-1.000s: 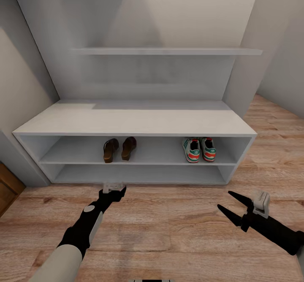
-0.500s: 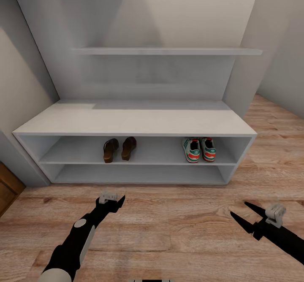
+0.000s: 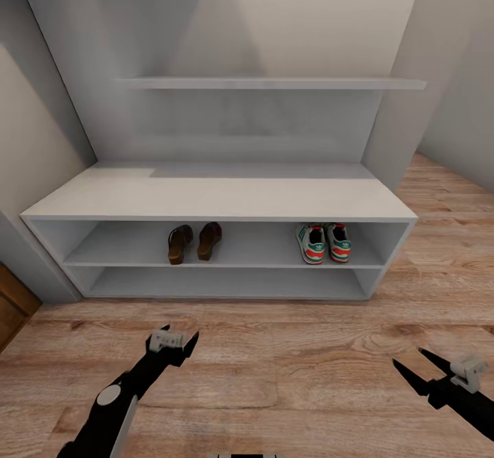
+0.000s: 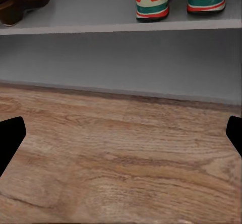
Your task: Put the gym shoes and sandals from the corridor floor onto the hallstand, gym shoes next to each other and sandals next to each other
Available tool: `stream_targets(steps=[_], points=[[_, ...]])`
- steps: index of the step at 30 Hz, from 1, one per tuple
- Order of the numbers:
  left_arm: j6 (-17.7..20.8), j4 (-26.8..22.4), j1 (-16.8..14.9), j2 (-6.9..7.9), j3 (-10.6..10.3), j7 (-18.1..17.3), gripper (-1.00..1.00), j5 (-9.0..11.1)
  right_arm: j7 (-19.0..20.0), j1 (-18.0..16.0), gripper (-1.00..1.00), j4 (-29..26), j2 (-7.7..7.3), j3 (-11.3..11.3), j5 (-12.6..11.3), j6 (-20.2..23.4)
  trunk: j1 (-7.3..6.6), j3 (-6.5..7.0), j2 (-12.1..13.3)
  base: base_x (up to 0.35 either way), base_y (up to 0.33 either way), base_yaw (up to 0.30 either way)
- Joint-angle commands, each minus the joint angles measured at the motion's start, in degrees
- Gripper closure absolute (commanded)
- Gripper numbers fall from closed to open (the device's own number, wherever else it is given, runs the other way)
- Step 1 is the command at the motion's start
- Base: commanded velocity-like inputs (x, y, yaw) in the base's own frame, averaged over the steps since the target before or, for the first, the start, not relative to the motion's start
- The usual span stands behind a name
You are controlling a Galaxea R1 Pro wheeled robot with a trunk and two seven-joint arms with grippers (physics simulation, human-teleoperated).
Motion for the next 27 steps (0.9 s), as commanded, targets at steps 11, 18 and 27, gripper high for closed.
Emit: stream_targets(steps=[11, 18, 27], points=[[-0.6, -2.3, 2.7, 0.6, 0.4, -1.5, -1.0, -0.4, -6.5, 0.1, -1.0, 2.3, -0.06, -1.0, 1.3, -0.9, -0.01, -0.05, 0.0, 0.0, 0.0, 0.0], [-0.9, -2.5, 3.1, 1.36, 0.6, -1.6, -1.0, -0.2, -10.9, 0.2, -1.0, 3.3, 0.09, -0.9, 2.7, -2.0, -0.01, -0.05, 0.0, 0.0, 0.0, 0.0], [-1.1, -2.3, 3.3, 2.27, 0.9, -1.6, -1.0, 0.0, -14.8, 0.2, -1.0, 4.9, 0.3, -0.8, 3.9, -3.1, -0.01, -0.05, 0.0, 0.0, 0.0, 0.0]])
